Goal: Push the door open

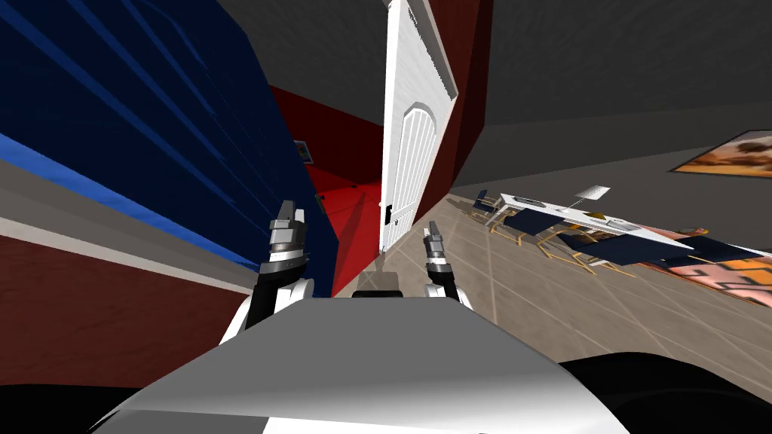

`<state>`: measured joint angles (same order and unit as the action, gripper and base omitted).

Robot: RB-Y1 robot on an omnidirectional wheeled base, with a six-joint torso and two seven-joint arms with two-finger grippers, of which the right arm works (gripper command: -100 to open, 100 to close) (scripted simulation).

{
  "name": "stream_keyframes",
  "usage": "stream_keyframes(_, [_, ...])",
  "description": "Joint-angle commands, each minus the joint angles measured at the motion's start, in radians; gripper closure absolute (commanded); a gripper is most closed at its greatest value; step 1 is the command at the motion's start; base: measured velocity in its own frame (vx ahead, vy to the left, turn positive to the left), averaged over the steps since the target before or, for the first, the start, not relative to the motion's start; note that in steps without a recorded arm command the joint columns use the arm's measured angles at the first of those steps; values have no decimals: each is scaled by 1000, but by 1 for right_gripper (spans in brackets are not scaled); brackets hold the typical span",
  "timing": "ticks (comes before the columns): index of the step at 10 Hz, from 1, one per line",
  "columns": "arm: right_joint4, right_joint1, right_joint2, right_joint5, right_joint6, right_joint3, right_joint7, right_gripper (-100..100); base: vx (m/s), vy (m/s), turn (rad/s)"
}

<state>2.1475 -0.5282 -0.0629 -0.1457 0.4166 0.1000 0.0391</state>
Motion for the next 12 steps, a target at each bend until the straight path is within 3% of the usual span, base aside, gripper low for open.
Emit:
stream_keyframes(1, [-26,8,-11,-19,-6,33,-27,-100,212,-84,72])
stream_keyframes(5, [-88,20,-35,-57,-12,98,-82,-100,145,-121,63])
stream_keyframes(12, [-229,48,-81,-140,-24,243,-205,-100,158,-126,73])
